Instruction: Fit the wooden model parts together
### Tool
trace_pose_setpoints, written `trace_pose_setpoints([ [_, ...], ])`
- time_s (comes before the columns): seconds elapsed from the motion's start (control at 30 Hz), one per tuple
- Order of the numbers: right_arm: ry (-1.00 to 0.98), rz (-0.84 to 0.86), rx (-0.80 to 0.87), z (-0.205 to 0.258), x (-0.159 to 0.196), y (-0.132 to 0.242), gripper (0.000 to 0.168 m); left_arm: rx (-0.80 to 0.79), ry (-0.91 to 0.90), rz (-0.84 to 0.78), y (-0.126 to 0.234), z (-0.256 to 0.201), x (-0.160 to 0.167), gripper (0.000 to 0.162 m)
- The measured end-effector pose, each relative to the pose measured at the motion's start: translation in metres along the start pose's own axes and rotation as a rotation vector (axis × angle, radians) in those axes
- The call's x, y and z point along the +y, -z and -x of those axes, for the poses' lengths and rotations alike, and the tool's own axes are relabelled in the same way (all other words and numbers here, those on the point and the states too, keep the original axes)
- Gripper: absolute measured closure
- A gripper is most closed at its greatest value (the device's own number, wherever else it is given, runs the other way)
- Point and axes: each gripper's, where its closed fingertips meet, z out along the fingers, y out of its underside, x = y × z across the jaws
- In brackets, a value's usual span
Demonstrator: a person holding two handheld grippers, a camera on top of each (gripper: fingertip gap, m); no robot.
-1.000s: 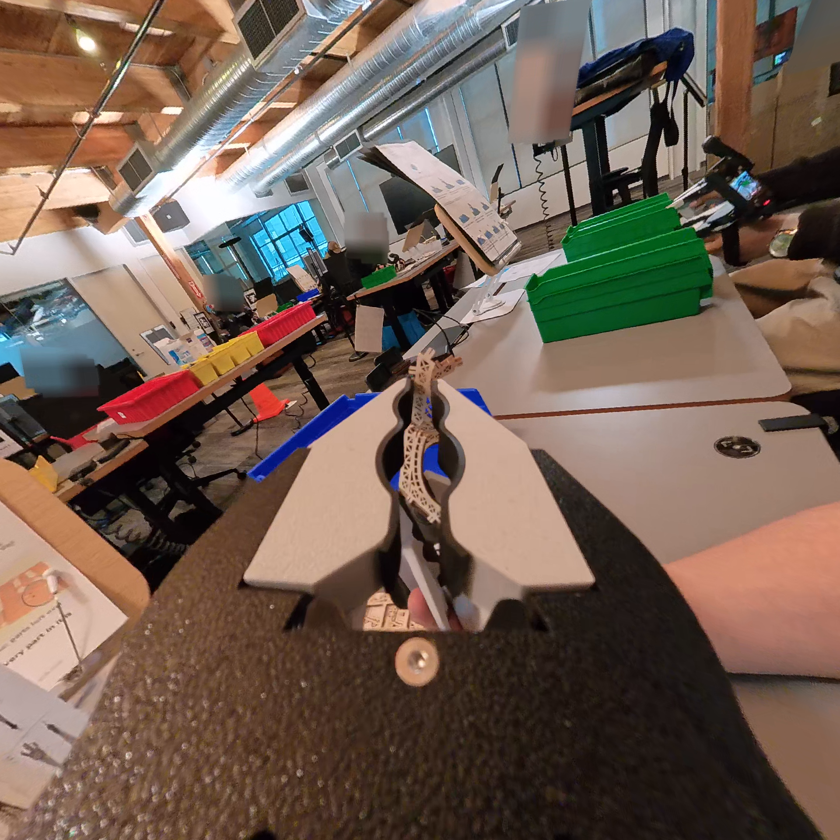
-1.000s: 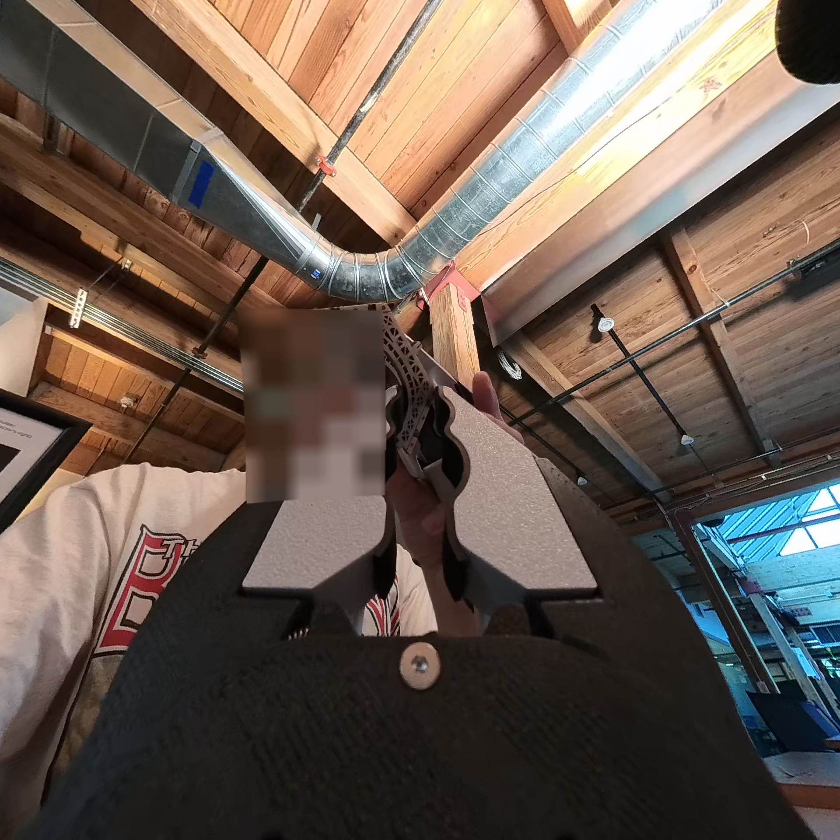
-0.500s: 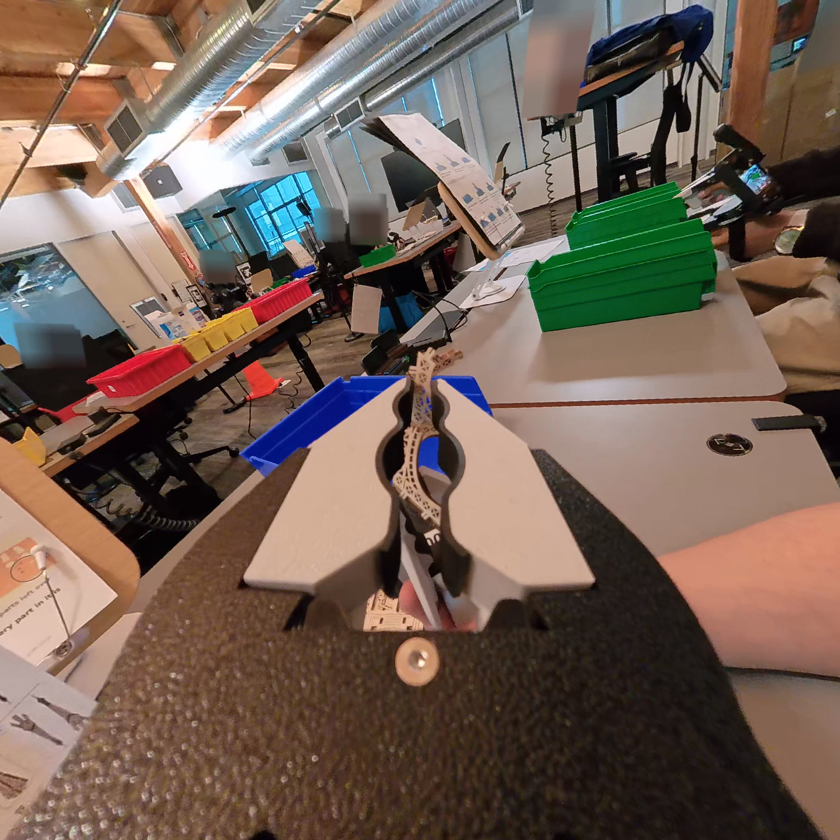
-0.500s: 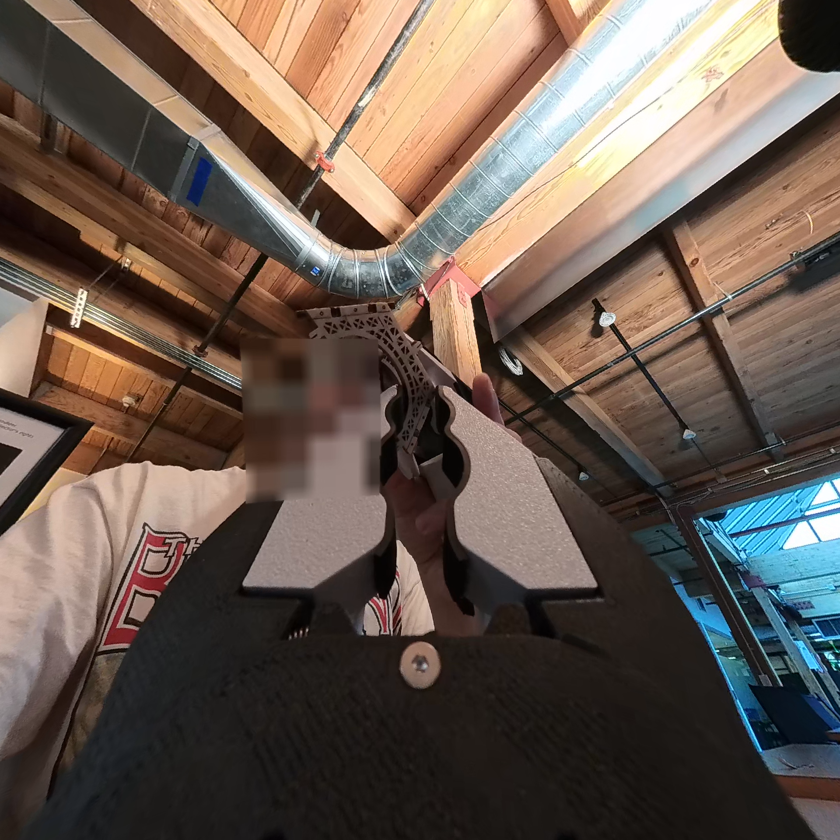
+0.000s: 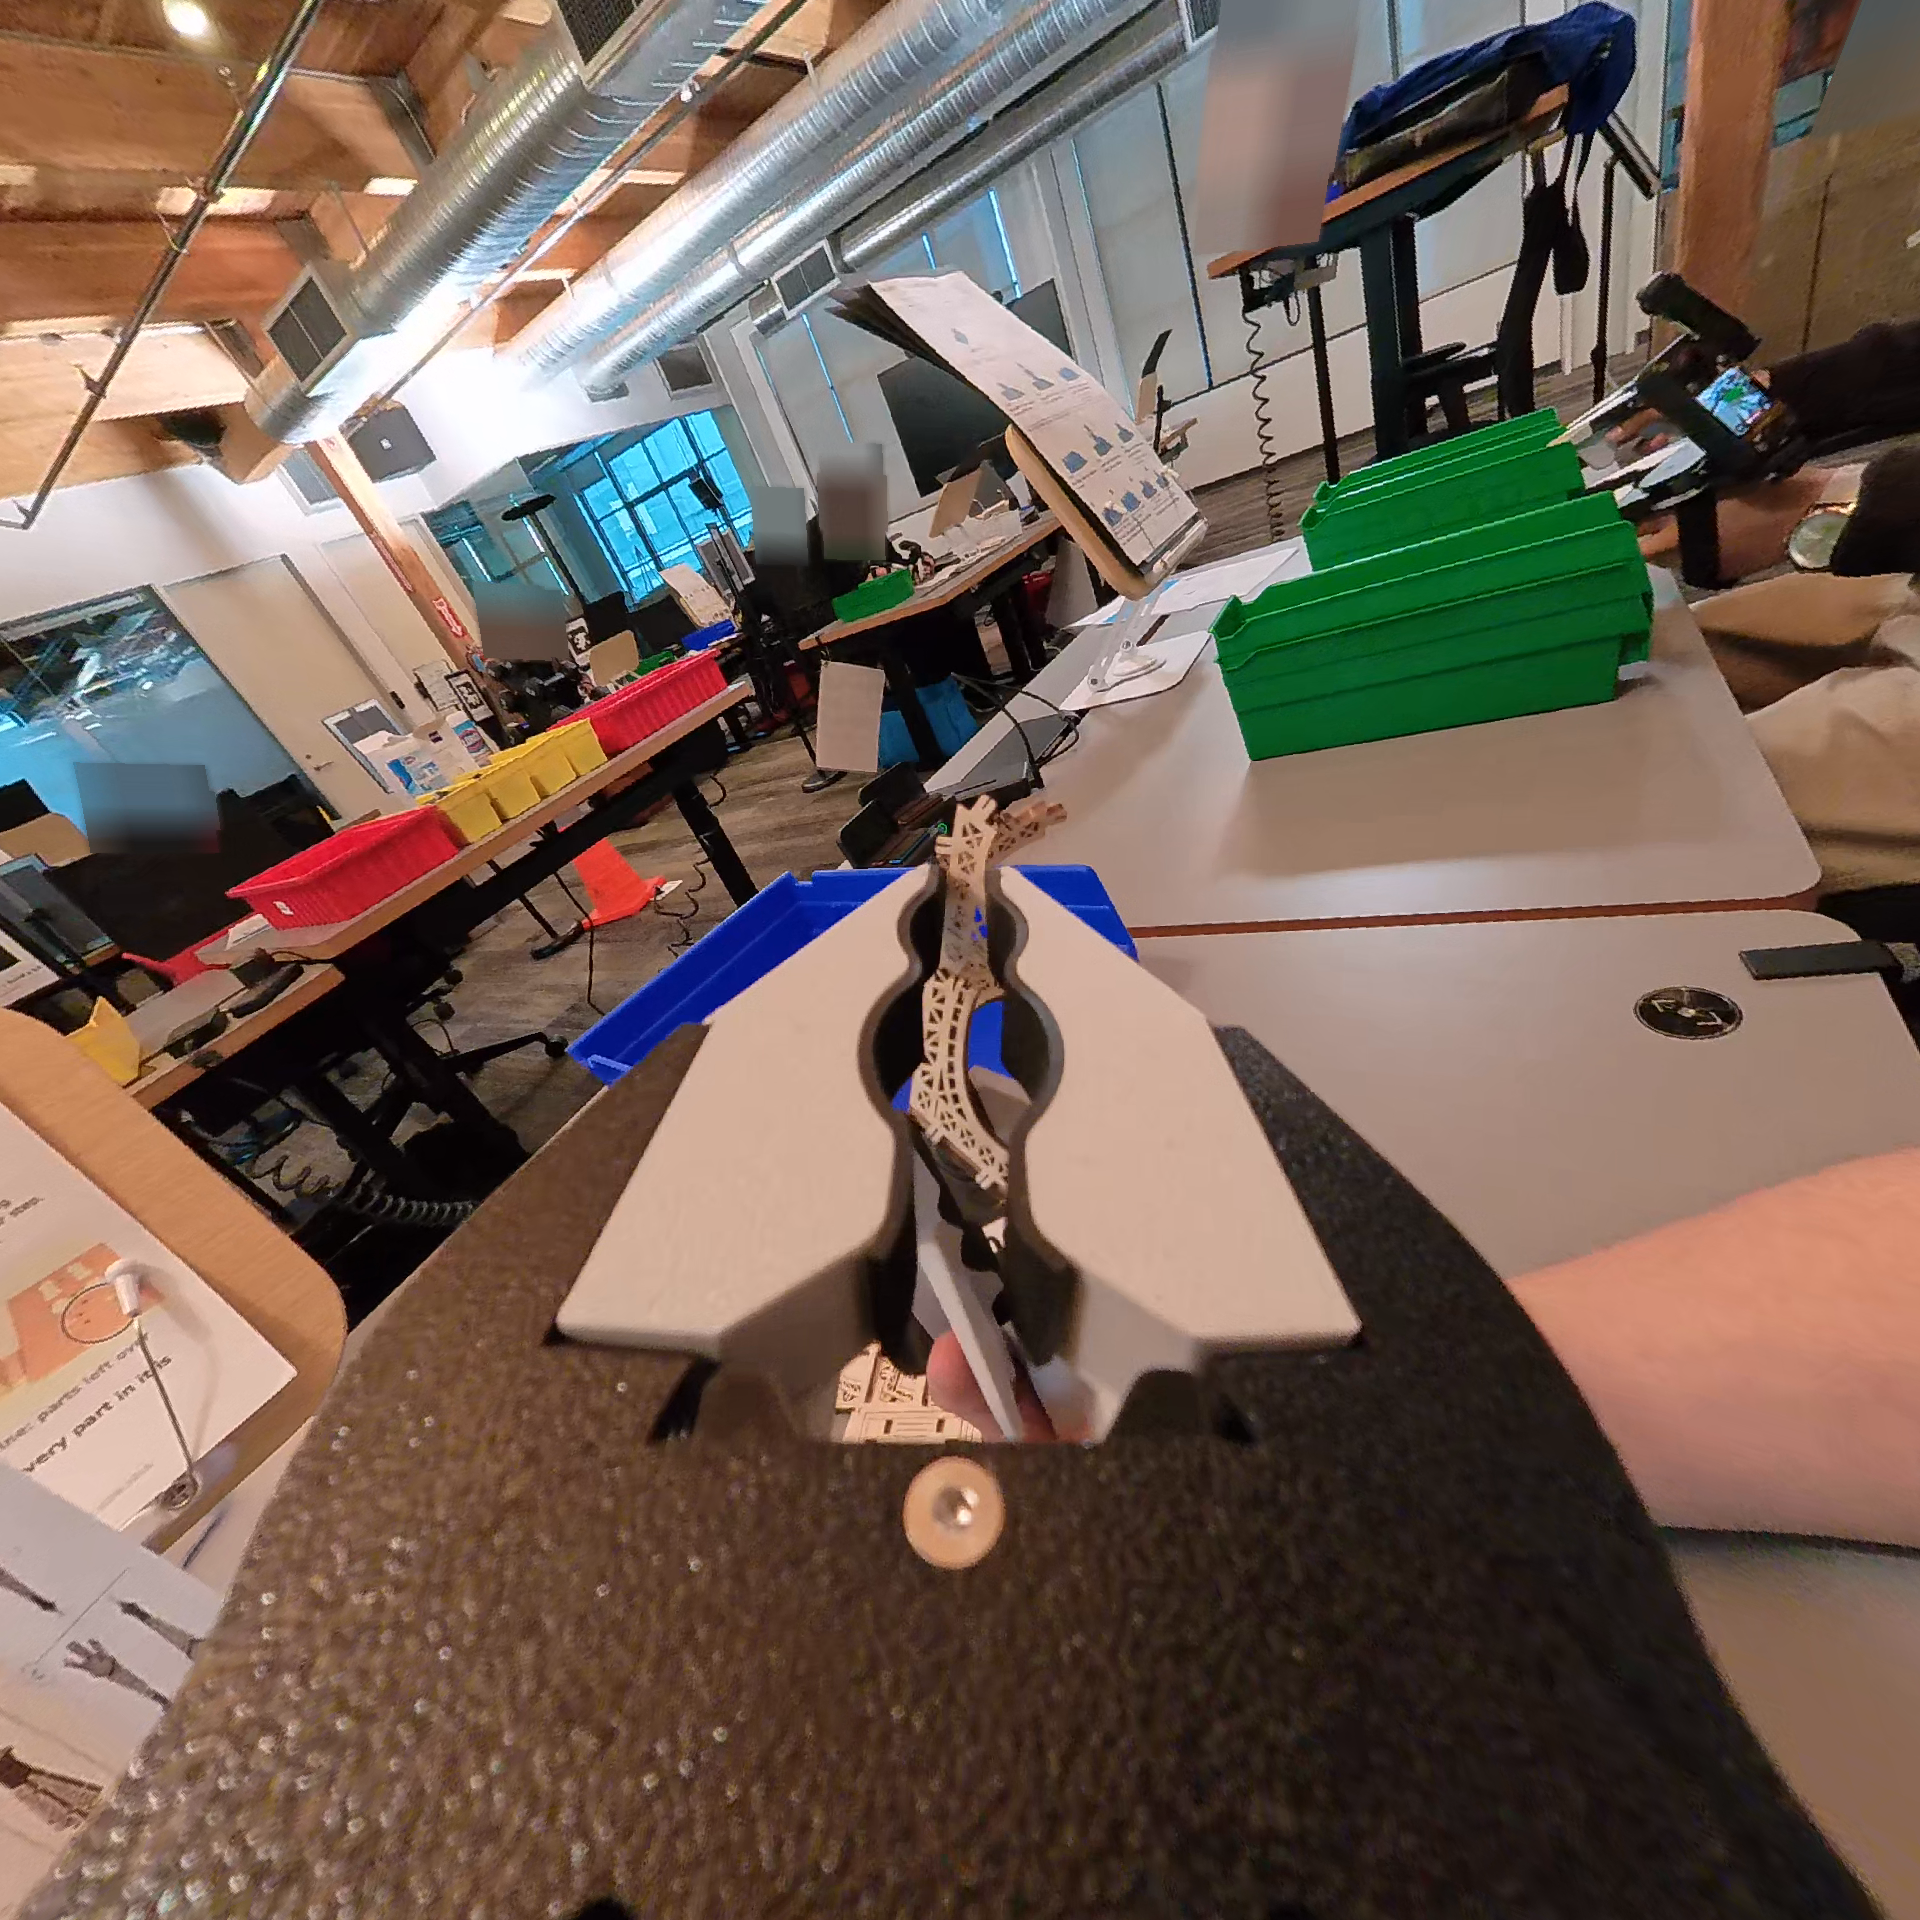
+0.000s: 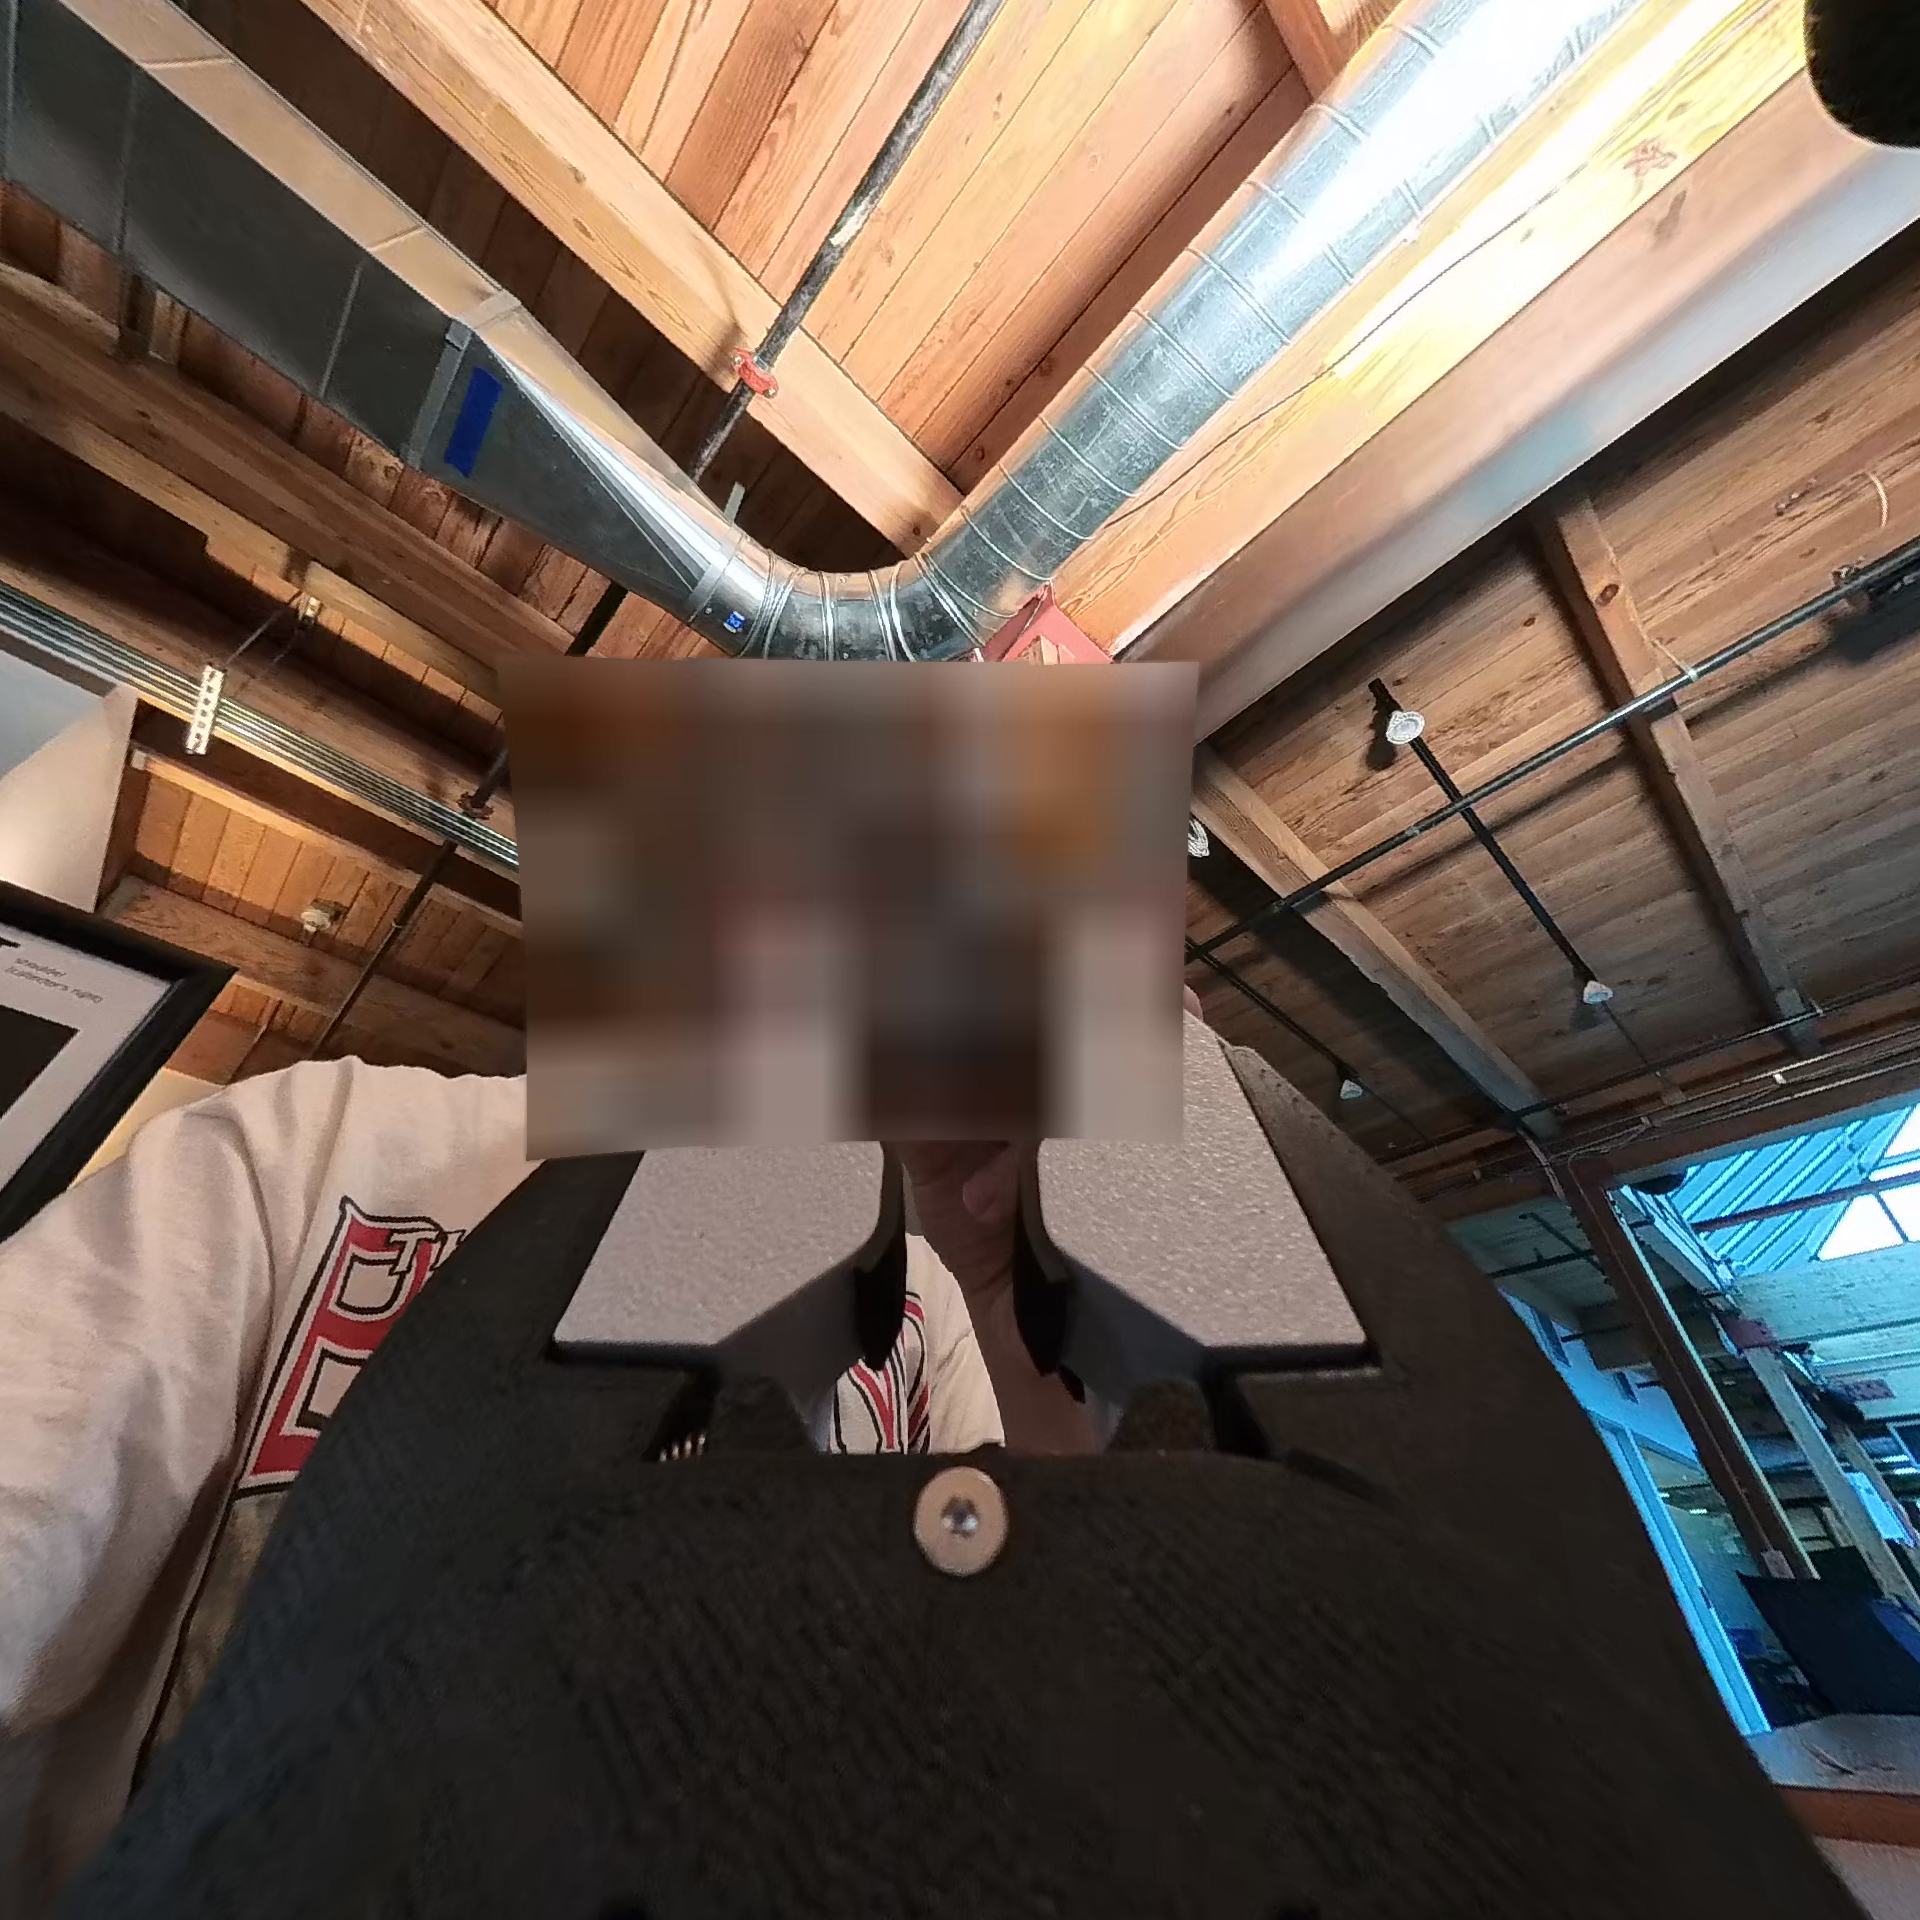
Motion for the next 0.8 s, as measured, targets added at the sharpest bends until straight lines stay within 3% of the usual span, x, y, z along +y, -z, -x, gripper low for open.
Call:
trace_pose_setpoints([
  [0.03, -0.001, 0.0, -0.002, 0.0003, 0.0, -0.0001, 0.159, 0.001, 0.0, -0.001, 0.0002, -0.0002, -0.0003, 0.157],
  [0.8, -0.021, 0.005, -0.014, 0.0012, 0.0026, -0.0015, 0.158, 0.001, -0.057, -0.008, -0.0003, -0.0034, -0.001, 0.157],
])
